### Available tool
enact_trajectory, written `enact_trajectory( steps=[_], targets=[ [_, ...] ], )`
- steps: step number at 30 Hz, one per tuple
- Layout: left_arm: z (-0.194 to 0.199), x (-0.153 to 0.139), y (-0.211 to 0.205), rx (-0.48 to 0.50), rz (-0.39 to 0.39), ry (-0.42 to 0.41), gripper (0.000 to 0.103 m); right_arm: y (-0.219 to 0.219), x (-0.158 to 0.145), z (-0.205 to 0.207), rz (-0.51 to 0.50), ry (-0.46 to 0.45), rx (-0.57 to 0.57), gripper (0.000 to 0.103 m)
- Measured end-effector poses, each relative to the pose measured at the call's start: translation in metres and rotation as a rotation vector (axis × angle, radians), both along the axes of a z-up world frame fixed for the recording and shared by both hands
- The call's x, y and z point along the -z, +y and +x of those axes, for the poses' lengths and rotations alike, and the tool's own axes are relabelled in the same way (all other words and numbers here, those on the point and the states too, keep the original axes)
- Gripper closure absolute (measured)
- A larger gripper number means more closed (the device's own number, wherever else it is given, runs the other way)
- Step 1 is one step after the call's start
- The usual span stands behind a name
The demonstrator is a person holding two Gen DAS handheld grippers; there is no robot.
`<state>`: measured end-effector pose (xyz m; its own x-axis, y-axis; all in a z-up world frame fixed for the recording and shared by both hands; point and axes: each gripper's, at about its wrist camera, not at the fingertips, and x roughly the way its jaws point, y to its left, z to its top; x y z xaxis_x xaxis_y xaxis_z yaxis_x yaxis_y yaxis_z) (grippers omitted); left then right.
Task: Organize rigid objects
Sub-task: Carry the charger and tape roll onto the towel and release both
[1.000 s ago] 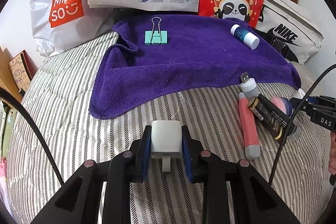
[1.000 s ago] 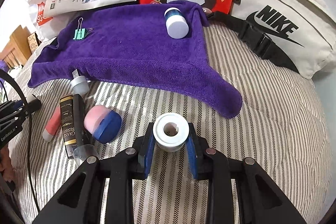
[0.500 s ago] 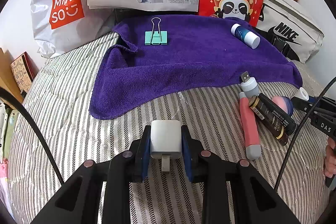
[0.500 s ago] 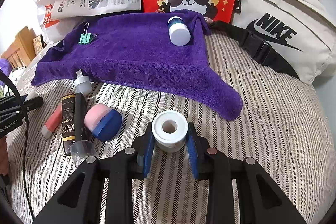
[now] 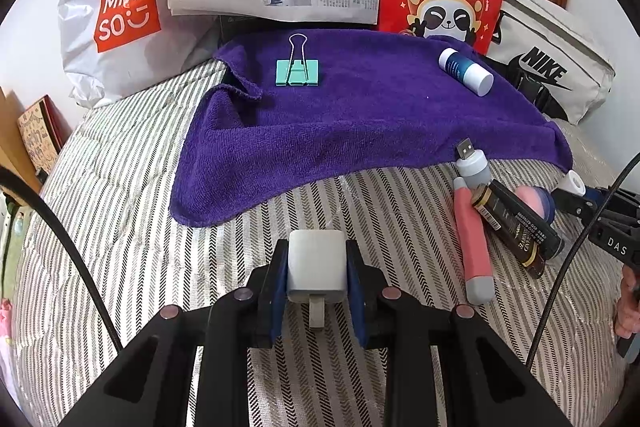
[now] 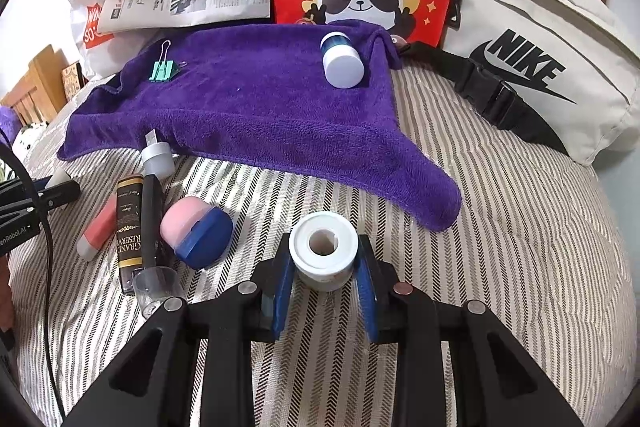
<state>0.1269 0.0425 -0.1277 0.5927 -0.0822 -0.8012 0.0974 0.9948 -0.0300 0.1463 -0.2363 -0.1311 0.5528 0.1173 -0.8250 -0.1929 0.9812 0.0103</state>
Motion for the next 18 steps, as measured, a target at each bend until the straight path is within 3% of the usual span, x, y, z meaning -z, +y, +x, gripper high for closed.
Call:
enact_trajectory(
  steps=[7,14,18],
  targets=[
    [-0.001,-0.027,0.004,-0.013,-0.025,-0.023,0.078,0.002,-0.052,-0.002,0.051,-0.067,-0.067,0.074],
    [0.034,-0.073,0.011,-0.006,-0.039,-0.074,0.078,0.007,-0.112,0.044,0.108,-0.120,-0.102,0.074],
    [0.068,-0.094,0.016,0.002,-0.069,-0.084,0.078,0.007,-0.113,0.077,0.095,-0.095,-0.099,0.074]
  ],
)
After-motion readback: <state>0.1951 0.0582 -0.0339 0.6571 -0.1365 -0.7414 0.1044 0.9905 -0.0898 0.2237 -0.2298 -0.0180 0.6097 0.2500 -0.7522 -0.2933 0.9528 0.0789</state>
